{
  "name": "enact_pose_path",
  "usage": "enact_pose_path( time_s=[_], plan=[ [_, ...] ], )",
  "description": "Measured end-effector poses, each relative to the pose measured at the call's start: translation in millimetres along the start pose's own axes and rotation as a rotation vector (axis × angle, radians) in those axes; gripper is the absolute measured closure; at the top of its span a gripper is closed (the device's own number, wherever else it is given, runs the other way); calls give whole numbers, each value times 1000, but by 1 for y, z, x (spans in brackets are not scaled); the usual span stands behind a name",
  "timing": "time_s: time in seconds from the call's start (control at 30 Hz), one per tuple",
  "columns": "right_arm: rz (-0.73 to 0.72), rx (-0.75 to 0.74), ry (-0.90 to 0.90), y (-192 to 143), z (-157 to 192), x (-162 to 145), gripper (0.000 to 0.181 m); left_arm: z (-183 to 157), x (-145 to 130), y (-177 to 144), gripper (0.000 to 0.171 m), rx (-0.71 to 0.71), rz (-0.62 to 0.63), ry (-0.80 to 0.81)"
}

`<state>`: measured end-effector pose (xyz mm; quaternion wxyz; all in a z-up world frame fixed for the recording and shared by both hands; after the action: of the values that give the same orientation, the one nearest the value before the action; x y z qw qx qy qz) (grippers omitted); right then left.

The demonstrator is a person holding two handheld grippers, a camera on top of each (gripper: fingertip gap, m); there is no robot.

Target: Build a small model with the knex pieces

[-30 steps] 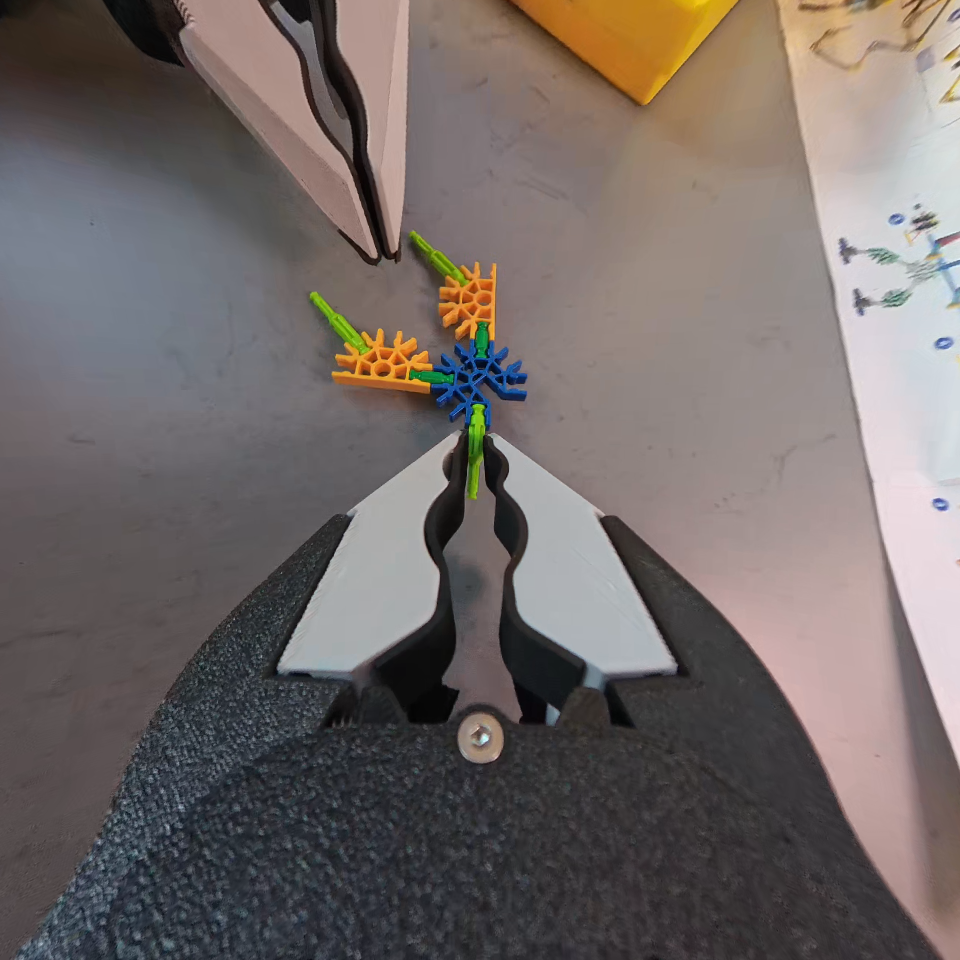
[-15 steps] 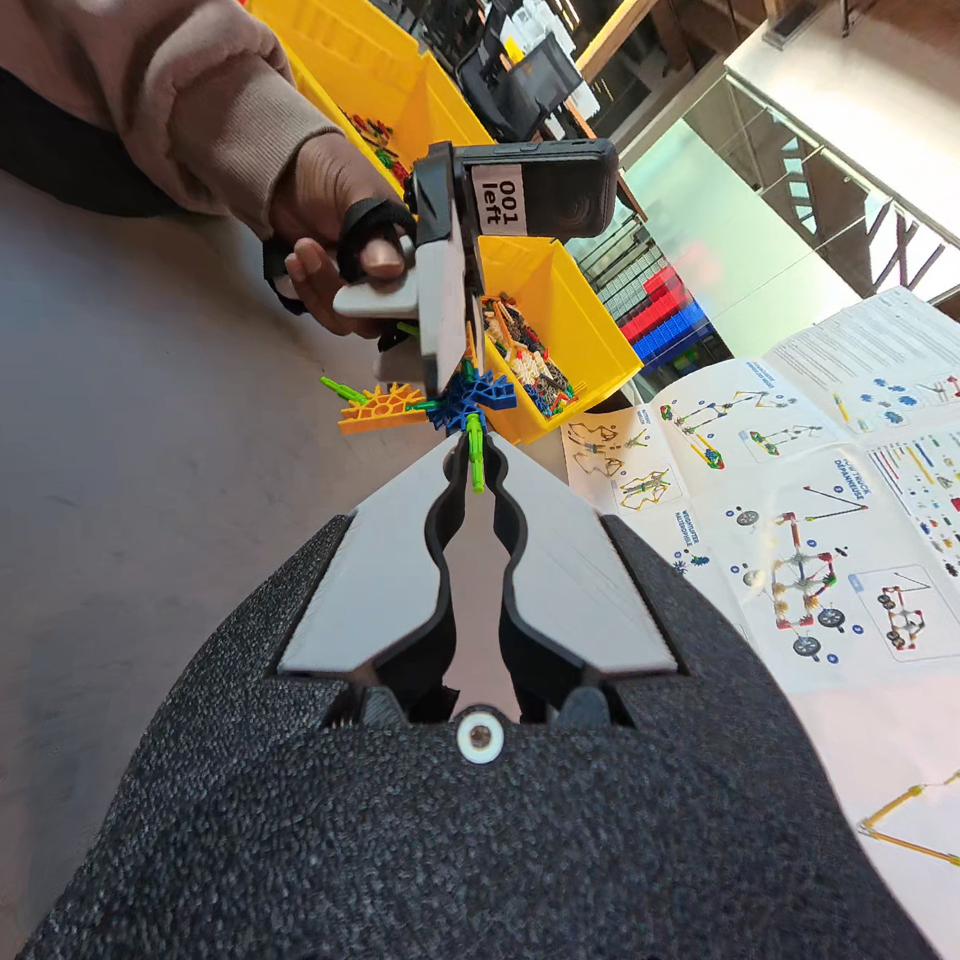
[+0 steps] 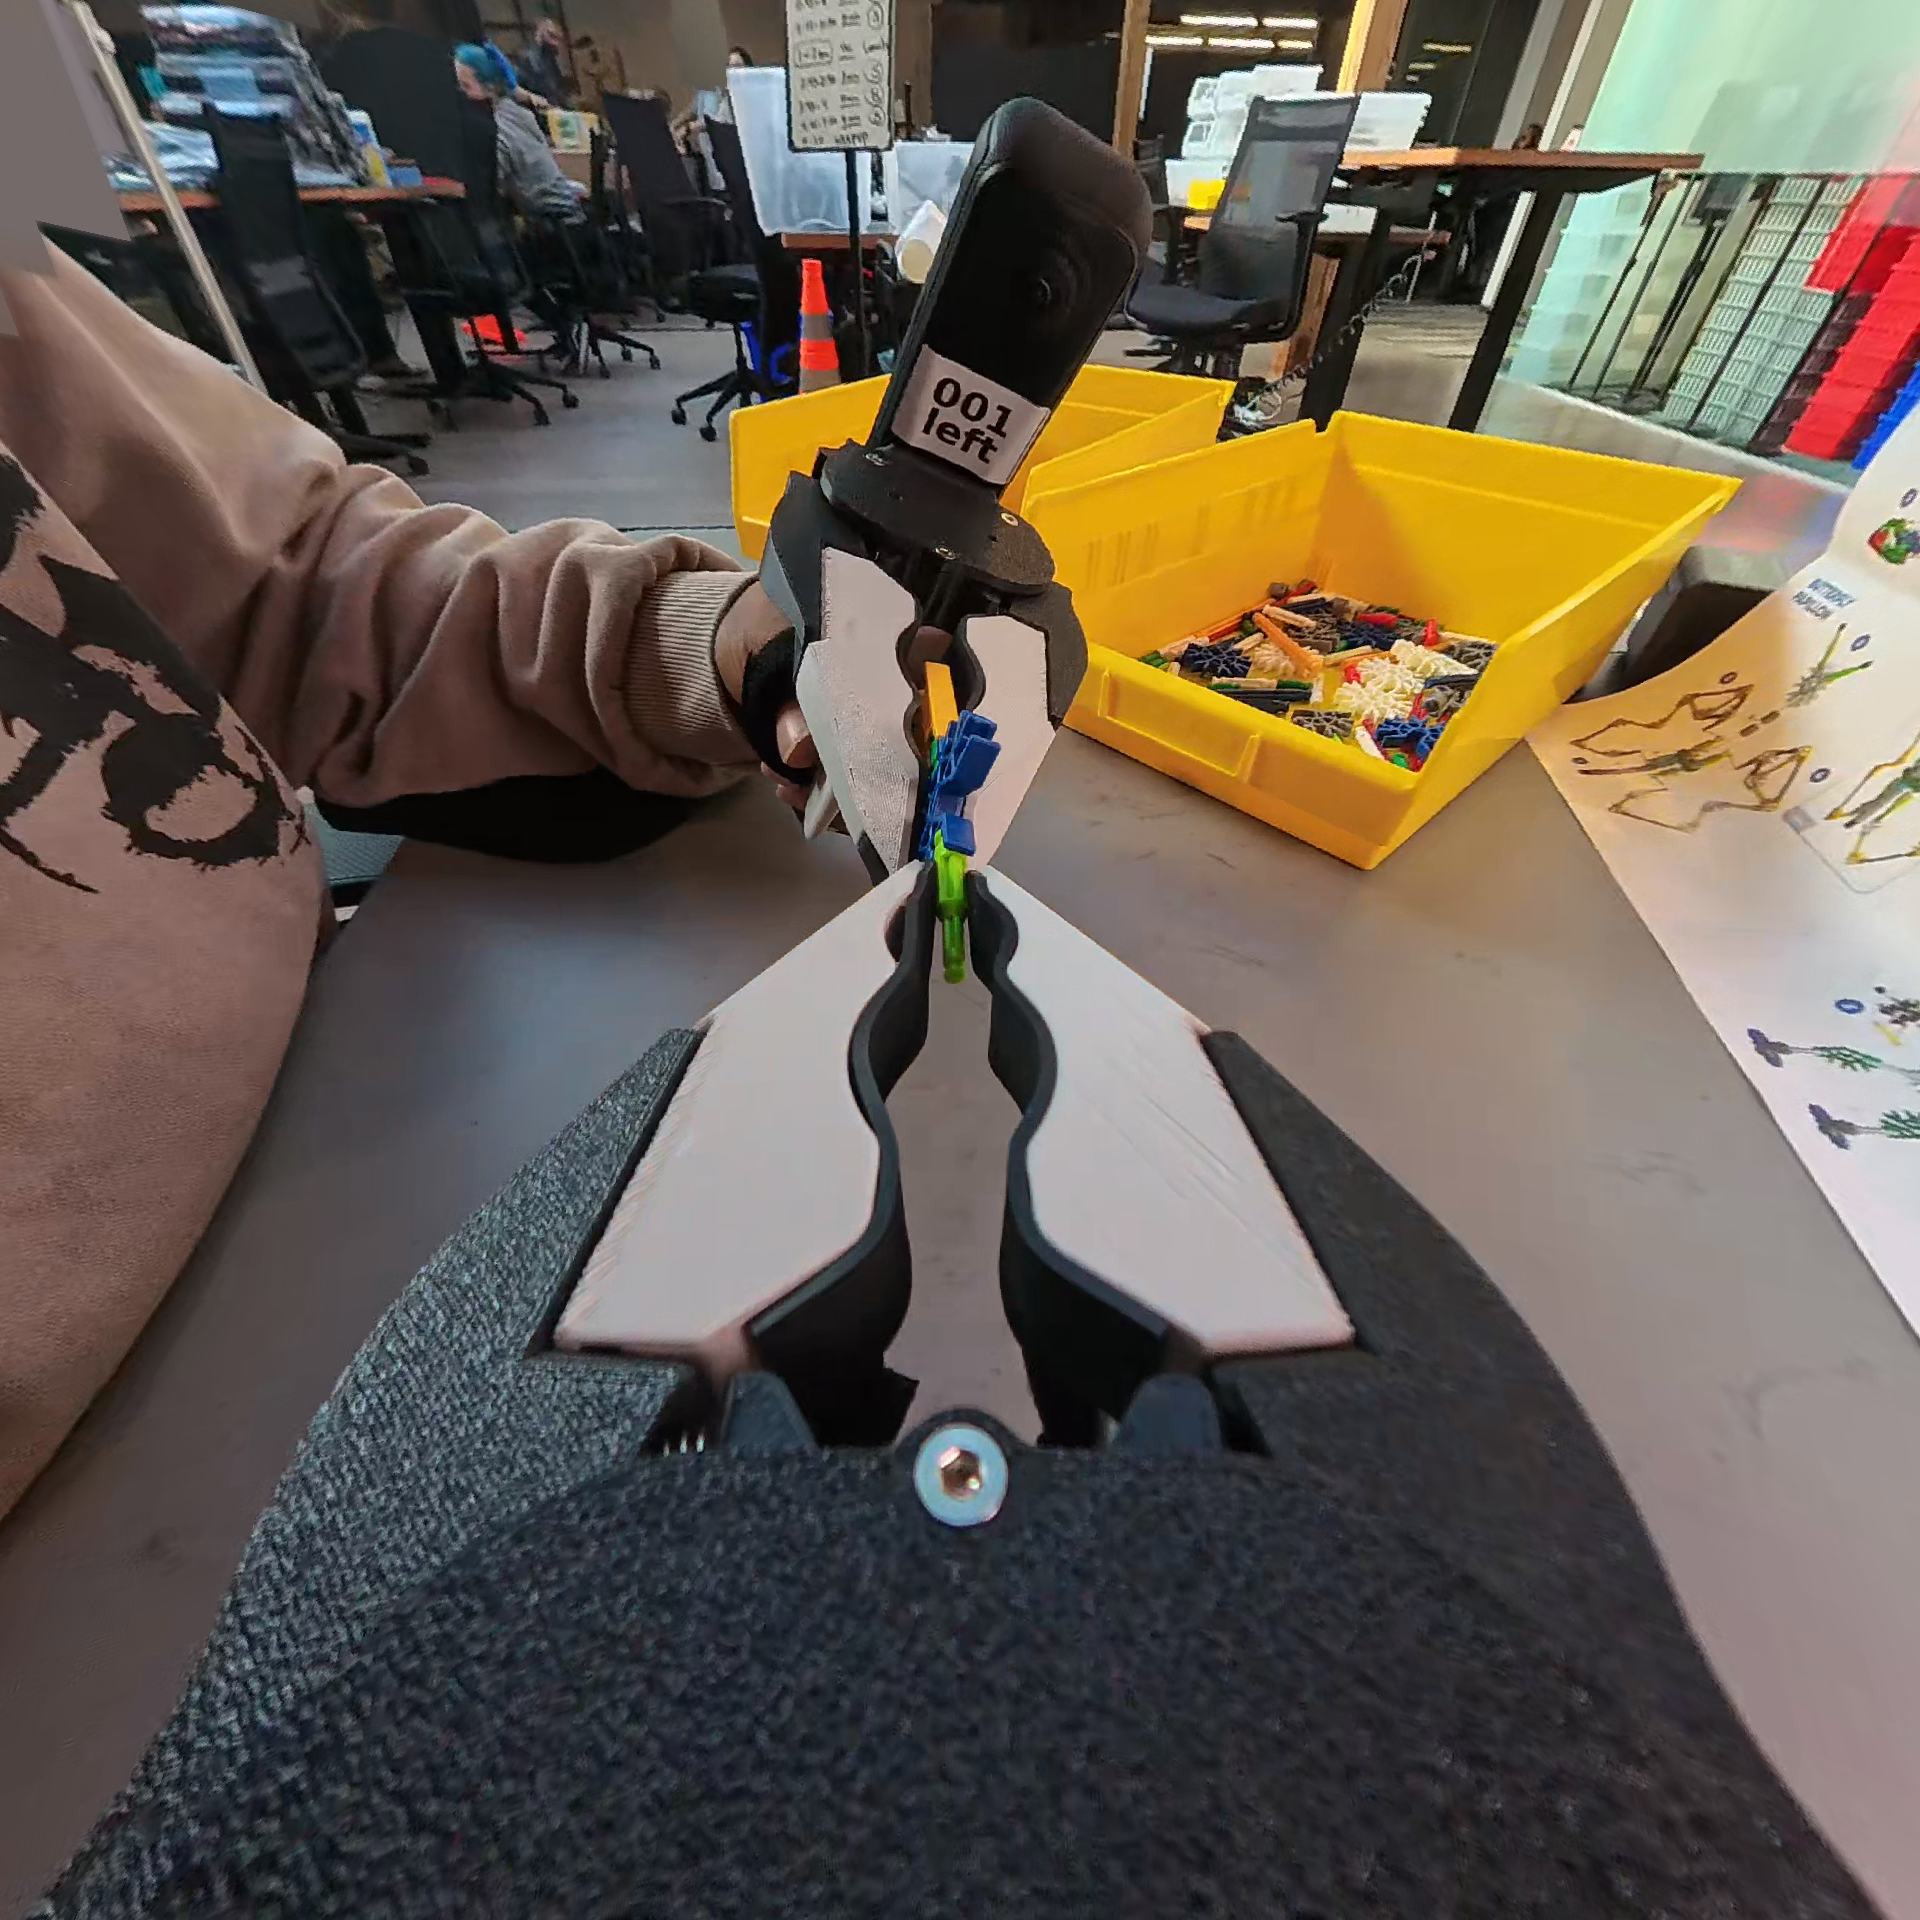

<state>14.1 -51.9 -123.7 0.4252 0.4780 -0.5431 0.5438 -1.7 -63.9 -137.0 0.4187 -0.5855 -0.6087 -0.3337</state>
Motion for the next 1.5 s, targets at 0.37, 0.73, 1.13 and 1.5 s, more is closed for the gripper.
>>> enact_pose_path(
  time_s=[0.37, 0.73, 1.13, 1.5],
  plan=[
    [78, -86, 109, 4, -21, -11, 177, 23, 7, -10, 165, 192, -43, 22],
    [250, -516, 11, 24, -65, -39, 174, 73, 6, -21, 162, 745, 62, 159],
    [53, -96, 125, 10, -39, -17, 176, 38, 13, -13, 164, 193, -160, -15],
    [-185, 74, 383, -10, -35, 24, 178, 14, 38, -3, 166, -19, -397, -110]
  ],
)
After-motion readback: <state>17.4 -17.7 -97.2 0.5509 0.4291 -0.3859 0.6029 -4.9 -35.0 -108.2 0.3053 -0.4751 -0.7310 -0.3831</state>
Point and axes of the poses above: each gripper's, where its closed fingertips meet, y out along the fingers, x out of its top, z = x × y across the jaws, the point moved 1 cm from there along -y, back along the fingers, and after that the axes turned 11 degrees about -x, right-handed, at the moved point
